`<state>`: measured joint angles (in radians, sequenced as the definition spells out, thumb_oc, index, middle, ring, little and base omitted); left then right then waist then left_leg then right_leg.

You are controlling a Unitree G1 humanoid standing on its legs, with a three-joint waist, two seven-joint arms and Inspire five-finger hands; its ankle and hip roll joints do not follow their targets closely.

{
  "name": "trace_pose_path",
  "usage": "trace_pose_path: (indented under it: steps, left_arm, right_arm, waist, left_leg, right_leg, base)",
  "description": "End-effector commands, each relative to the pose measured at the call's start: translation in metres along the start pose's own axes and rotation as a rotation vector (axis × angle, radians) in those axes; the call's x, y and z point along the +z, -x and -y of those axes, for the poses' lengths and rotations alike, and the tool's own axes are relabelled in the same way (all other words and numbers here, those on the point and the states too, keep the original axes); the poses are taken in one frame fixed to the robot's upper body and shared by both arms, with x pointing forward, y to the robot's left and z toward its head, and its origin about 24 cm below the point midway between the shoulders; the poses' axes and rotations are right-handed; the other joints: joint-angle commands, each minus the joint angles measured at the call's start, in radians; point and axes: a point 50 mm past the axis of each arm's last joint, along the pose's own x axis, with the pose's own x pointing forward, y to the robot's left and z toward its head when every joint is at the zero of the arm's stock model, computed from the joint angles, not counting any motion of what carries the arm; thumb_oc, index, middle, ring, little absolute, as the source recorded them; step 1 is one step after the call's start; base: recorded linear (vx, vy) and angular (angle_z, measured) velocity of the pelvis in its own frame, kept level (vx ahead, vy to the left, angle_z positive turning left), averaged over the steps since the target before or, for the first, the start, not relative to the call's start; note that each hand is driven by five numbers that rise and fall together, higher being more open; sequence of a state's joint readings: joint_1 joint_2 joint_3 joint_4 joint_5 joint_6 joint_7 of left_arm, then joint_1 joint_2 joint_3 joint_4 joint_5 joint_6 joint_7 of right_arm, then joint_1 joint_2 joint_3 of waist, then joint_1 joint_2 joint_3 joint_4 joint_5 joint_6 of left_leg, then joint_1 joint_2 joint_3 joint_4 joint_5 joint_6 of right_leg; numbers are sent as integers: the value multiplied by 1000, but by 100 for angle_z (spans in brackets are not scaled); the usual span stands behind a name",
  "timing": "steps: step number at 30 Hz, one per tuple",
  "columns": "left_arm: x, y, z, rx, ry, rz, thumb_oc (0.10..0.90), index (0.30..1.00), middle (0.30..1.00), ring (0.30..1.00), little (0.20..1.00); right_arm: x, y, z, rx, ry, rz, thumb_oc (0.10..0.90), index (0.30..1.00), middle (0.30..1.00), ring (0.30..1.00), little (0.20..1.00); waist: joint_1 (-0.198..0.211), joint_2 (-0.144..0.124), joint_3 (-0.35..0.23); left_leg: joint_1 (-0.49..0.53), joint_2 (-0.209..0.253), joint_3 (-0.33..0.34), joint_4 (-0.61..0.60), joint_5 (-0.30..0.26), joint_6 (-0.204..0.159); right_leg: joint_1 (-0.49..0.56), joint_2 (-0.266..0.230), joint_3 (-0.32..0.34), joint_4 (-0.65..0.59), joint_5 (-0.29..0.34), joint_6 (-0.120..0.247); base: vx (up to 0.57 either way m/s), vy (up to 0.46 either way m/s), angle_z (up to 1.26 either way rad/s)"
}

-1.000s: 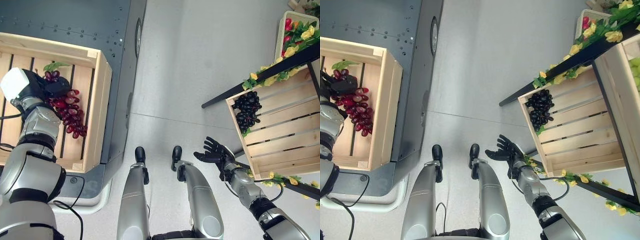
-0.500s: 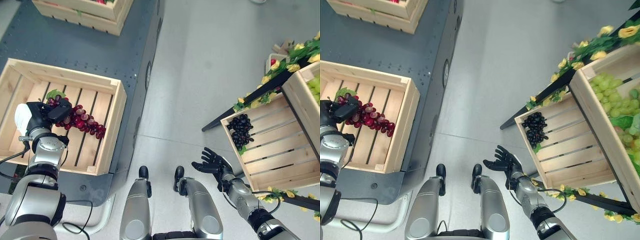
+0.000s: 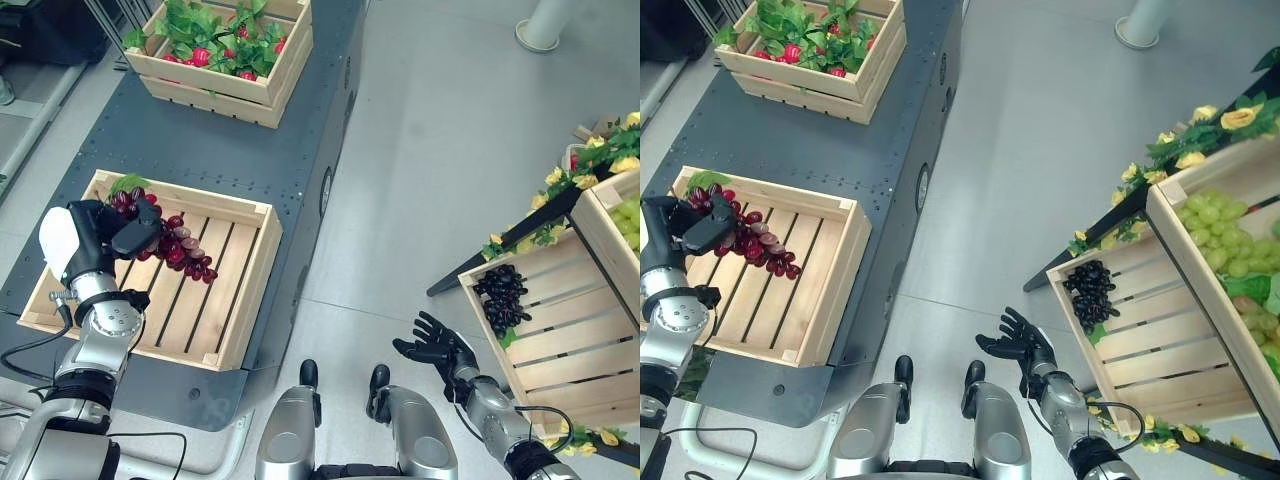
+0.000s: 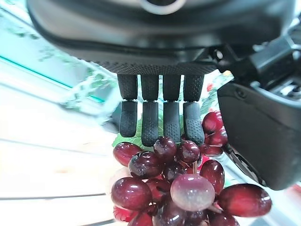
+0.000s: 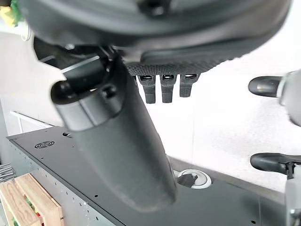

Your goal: Pick up the fruits from the basket on one side to the basket on the other side

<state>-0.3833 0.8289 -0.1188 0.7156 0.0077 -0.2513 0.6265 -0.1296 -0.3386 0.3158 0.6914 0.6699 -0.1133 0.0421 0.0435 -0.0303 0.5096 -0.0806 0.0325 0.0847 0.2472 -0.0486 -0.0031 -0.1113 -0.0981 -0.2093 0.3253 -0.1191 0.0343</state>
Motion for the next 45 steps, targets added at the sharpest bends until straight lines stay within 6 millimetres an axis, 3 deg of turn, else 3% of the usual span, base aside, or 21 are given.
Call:
trace_pose_path:
  steps: [1, 13, 16, 26, 35, 41, 45]
  left_arm:
    - [43, -16, -32, 233, 63, 280, 400, 300, 300, 300, 300]
    - [85, -16, -48, 287, -62, 603, 400, 300, 300, 300, 300]
    - [106, -19, -58, 327, -18, 686, 400, 300, 300, 300, 300]
    - [142, -15, -60, 371, 96, 804, 400, 300, 300, 300, 300]
    - [165, -22, -55, 330, 228, 823, 400, 300, 300, 300, 300]
    - [189, -36, -47, 284, 269, 847, 400, 300, 300, 300, 300]
    - [202, -41, -43, 261, 298, 859, 400, 300, 300, 300, 300]
  right_arm:
    - [10, 5, 5, -2, 30, 87, 800, 900, 900, 900, 900]
    - [16, 9, -8, 43, 71, 136, 800, 900, 900, 900, 900]
    - [21, 10, -10, 63, 72, 164, 800, 900, 900, 900, 900]
    - [40, 11, -29, 150, 106, 257, 800, 900, 900, 900, 900]
    - [106, 16, -58, 332, 110, 517, 800, 900, 900, 900, 900]
    - [181, 20, -79, 402, 101, 694, 800, 900, 900, 900, 900]
    - [205, 17, -91, 442, 55, 695, 800, 900, 900, 900, 900]
  waist:
    - [0, 42, -177]
    - [-4, 53, -272]
    - [-11, 61, -304]
    - [-20, 65, -362]
    - [-26, 65, -402]
    - [-39, 62, -425]
    - [-42, 61, -433]
  left_leg:
    - [65, -108, -7, -7, -129, 61]
    - [126, -106, -19, -98, -102, 55]
    - [152, -105, -24, -145, -85, 49]
    - [191, -102, -39, -238, -49, 31]
    - [208, -93, -48, -321, -4, 11]
    - [204, -88, -38, -334, 4, 0]
    - [206, -87, -29, -334, 3, -2]
  right_leg:
    - [77, 3, -15, -43, -46, 1]
    - [131, 13, -10, -121, -18, 12]
    - [156, 22, -10, -161, -6, 13]
    - [200, 45, -2, -258, 28, 10]
    - [229, 64, 14, -363, 78, 13]
    - [238, 73, 21, -404, 98, 12]
    - [241, 75, 26, -413, 100, 9]
  base:
    - [37, -60, 1]
    - [31, -55, 2]
    - [12, -82, -1]
    - [1, -80, 2]
    - [-10, -72, -3]
    - [-16, -58, -1]
    - [-4, -42, -9]
